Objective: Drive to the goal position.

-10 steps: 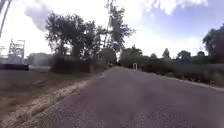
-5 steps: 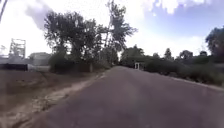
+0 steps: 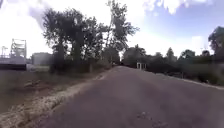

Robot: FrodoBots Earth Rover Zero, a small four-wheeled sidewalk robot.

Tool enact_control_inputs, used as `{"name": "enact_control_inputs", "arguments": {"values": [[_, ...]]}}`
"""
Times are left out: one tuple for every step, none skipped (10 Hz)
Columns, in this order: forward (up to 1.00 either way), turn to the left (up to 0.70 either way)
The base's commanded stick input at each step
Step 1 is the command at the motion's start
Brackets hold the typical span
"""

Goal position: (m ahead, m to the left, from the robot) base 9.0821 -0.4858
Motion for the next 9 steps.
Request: {"name": "enact_control_inputs", "arguments": {"values": [[1.0,0.0],[1.0,0.0],[1.0,0.0],[1.0,-0.31],[1.0,-0.4],[1.0,-0.4],[1.0,-0.37],[1.0,-0.27],[1.0,0.0]]}}
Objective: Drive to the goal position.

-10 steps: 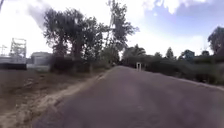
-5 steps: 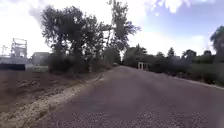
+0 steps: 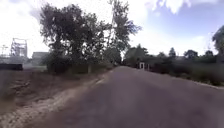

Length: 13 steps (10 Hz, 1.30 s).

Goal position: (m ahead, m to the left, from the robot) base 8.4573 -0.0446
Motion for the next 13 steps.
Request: {"name": "enact_control_inputs", "arguments": {"values": [[1.0,0.0],[1.0,0.0],[1.0,0.0],[1.0,0.0],[1.0,0.0],[1.0,0.0],[1.0,0.0],[1.0,0.0],[1.0,0.0],[1.0,0.0],[1.0,0.0],[1.0,0.0],[1.0,0.0]]}}
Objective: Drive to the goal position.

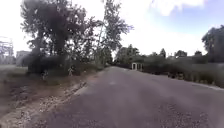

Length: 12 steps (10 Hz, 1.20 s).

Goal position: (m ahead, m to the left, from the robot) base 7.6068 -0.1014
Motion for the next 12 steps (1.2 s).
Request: {"name": "enact_control_inputs", "arguments": {"values": [[1.0,0.0],[1.0,0.0],[1.0,0.0],[1.0,0.0],[1.0,0.0],[1.0,0.0],[1.0,-0.06],[1.0,-0.38],[1.0,-0.4],[1.0,-0.33],[1.0,-0.04],[1.0,0.0]]}}
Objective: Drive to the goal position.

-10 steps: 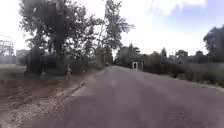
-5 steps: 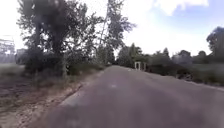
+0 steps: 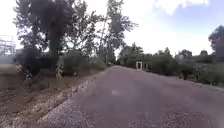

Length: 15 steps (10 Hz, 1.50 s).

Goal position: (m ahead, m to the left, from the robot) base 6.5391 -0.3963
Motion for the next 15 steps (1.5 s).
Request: {"name": "enact_control_inputs", "arguments": {"values": [[1.0,0.0],[1.0,0.0],[1.0,0.0],[1.0,0.0],[1.0,0.0],[1.0,0.0],[1.0,0.0],[1.0,0.0],[1.0,0.0],[1.0,0.0],[1.0,0.0],[1.0,0.0],[1.0,0.0],[1.0,0.0],[1.0,0.0]]}}
